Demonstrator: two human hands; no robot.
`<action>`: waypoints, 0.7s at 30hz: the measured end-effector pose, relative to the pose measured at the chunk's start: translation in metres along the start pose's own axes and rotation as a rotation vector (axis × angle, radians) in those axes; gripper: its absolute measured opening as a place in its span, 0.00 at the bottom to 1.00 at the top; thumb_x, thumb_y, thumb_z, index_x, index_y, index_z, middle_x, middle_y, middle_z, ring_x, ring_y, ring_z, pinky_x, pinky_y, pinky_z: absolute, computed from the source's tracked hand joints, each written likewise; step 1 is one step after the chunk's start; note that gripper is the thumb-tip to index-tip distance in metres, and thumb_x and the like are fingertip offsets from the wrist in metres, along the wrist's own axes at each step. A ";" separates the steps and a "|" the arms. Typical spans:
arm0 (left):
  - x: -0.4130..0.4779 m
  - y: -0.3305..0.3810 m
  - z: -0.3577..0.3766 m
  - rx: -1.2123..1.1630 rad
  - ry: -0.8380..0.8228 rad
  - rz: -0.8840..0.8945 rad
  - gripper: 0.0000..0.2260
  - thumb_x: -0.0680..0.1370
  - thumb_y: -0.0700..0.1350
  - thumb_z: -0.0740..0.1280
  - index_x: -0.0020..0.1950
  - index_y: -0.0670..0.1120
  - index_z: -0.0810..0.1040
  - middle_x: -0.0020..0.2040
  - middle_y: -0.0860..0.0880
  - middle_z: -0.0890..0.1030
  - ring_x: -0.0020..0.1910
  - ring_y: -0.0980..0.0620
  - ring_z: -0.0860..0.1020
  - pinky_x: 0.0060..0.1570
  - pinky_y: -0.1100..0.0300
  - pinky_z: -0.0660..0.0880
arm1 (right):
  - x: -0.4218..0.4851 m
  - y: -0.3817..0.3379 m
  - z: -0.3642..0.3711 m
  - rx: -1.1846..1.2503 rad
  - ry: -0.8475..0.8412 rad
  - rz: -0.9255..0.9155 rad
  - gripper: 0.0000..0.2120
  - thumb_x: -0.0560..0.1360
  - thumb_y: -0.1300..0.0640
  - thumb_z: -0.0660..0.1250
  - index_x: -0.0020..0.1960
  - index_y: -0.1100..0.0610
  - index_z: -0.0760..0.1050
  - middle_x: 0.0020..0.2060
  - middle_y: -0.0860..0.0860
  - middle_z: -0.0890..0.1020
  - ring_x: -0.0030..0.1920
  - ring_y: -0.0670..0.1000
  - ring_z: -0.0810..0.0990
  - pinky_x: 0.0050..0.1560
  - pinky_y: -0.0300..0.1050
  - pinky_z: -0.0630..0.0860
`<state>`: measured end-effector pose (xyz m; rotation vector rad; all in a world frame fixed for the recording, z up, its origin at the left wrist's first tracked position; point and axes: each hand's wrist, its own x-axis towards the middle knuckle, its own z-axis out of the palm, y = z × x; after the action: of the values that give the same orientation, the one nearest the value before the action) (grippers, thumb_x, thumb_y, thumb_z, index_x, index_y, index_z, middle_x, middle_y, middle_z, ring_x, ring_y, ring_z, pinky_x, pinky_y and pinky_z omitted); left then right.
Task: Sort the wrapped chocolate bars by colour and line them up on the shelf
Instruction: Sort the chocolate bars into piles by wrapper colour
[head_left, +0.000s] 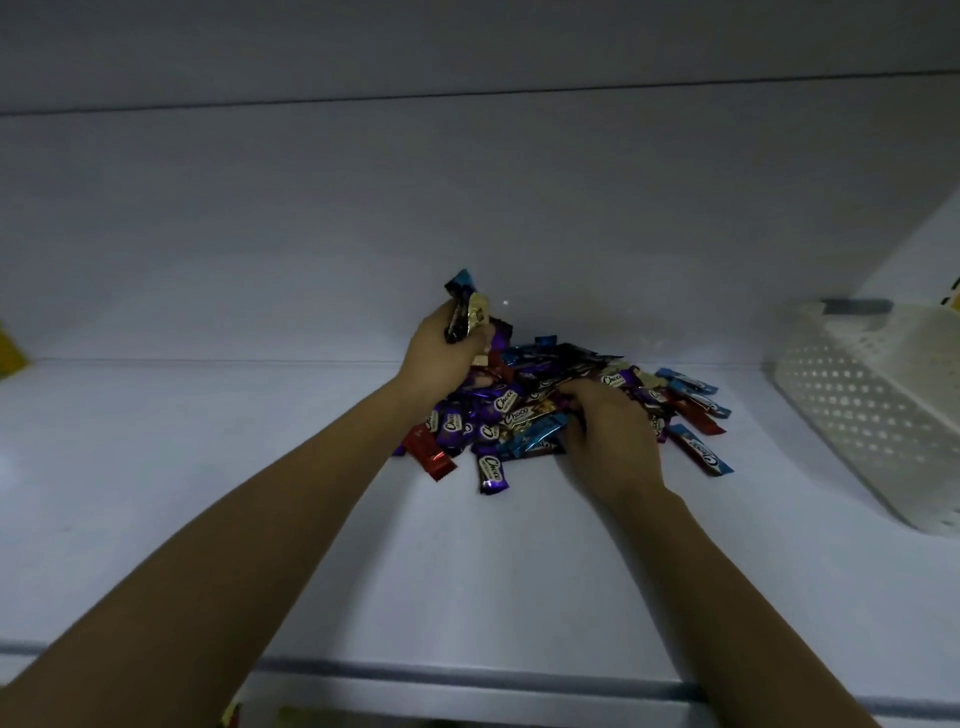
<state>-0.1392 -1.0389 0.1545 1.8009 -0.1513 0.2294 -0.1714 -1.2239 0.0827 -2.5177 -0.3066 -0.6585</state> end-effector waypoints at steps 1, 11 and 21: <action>-0.004 -0.003 -0.001 -0.109 0.009 -0.063 0.06 0.80 0.41 0.65 0.55 0.49 0.76 0.50 0.49 0.80 0.52 0.47 0.80 0.52 0.54 0.79 | 0.000 0.000 0.000 -0.003 0.011 -0.009 0.14 0.73 0.63 0.64 0.58 0.57 0.76 0.48 0.55 0.81 0.48 0.56 0.78 0.50 0.53 0.75; -0.040 -0.016 -0.051 -0.587 0.024 -0.290 0.15 0.79 0.37 0.65 0.63 0.50 0.76 0.57 0.45 0.81 0.54 0.46 0.81 0.41 0.53 0.82 | 0.004 -0.027 -0.012 0.161 0.095 -0.006 0.12 0.80 0.60 0.58 0.59 0.58 0.77 0.51 0.54 0.80 0.52 0.53 0.78 0.54 0.49 0.74; -0.088 -0.038 -0.159 -0.479 0.137 -0.195 0.15 0.78 0.32 0.63 0.61 0.47 0.77 0.54 0.43 0.82 0.47 0.48 0.83 0.39 0.57 0.81 | 0.053 -0.203 0.056 0.952 -0.465 0.390 0.09 0.74 0.58 0.70 0.52 0.60 0.76 0.38 0.51 0.80 0.35 0.46 0.79 0.33 0.36 0.72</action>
<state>-0.2281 -0.8774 0.1337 1.3087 0.0646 0.1600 -0.1721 -1.0190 0.1535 -1.6826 -0.2047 0.2225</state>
